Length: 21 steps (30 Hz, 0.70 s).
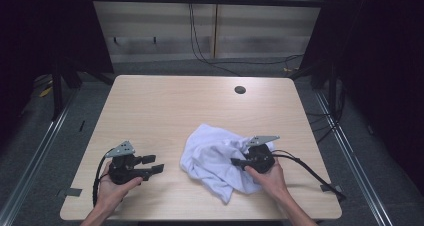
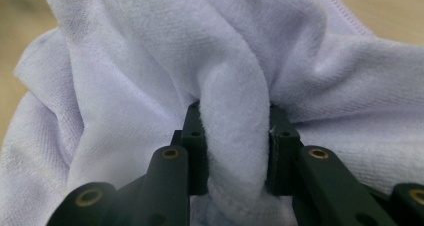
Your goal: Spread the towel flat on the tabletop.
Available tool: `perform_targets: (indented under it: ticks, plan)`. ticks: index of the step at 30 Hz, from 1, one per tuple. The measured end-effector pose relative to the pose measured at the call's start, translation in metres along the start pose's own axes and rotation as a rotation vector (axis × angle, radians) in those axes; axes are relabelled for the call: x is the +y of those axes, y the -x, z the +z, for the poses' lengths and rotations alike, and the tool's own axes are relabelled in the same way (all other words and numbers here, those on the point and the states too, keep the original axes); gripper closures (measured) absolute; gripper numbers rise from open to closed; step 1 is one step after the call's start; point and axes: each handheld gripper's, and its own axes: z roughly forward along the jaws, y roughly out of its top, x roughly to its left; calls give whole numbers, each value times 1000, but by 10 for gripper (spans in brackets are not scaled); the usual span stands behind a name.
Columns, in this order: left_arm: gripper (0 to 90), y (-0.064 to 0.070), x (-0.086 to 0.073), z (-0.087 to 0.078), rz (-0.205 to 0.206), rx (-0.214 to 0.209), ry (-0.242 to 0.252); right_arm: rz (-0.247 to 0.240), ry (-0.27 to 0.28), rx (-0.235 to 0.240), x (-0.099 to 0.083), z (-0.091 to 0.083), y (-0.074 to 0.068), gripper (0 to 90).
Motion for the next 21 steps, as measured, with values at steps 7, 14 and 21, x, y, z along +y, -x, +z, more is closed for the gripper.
perform_targets:
  ticks: [7, 14, 21]
  plan:
    - [510, 27, 18, 27, 63, -78, -6, -68, -7, 57, 2, 4, -33, 550]
    - [407, 38, 34, 55, 84, -107, -1, -43, 91, 50, 1, -28, -24, 321]
    - [409, 51, 52, 78, 112, -119, -1, 16, 127, 25, -34, -70, -28, 327]
